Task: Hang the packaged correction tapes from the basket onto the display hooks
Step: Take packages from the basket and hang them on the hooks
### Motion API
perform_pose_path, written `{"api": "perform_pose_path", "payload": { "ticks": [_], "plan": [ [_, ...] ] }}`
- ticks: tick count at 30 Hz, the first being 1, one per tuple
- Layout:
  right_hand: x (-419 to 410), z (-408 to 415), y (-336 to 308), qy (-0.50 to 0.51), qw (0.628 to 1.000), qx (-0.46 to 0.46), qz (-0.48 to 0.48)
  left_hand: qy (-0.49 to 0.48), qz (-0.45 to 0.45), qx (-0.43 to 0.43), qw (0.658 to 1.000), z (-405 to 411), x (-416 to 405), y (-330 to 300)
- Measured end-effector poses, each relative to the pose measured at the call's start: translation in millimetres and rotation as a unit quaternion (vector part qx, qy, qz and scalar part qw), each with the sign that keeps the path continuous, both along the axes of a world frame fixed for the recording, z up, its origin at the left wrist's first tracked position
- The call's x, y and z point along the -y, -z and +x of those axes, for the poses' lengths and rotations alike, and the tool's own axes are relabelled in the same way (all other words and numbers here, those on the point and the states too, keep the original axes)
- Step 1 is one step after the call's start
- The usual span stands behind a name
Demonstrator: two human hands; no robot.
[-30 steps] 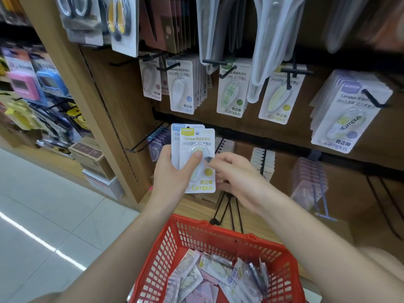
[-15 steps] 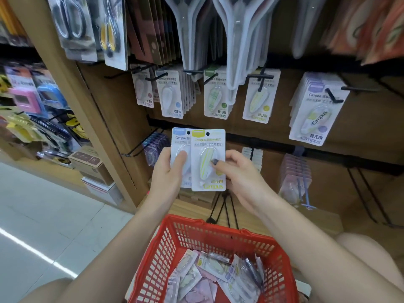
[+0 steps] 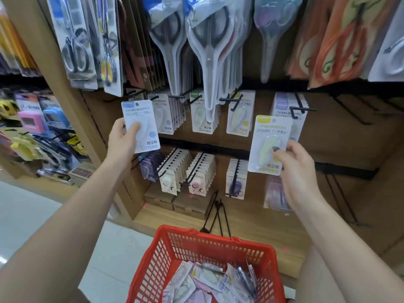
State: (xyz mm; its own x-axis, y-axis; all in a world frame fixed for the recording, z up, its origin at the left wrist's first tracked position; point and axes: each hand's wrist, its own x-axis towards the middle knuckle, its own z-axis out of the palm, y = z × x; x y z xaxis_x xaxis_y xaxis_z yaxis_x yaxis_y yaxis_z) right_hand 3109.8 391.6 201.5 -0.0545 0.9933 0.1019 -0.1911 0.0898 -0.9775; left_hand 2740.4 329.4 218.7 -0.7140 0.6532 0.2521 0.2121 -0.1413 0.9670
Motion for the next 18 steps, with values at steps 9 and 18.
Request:
{"api": "perform_pose_path", "payload": {
  "ticks": [9, 18],
  "plan": [
    [8.8, 16.1, 5.0, 0.032, 0.998, 0.029, 0.053, -0.006, -0.017, 0.006, 1.0, -7.2, -5.5, -6.3],
    [13.7, 18.1, 2.3, 0.086, 0.994, 0.038, 0.063, -0.017, -0.049, 0.024, 0.998, -6.5, -19.0, -8.0]
  ]
}}
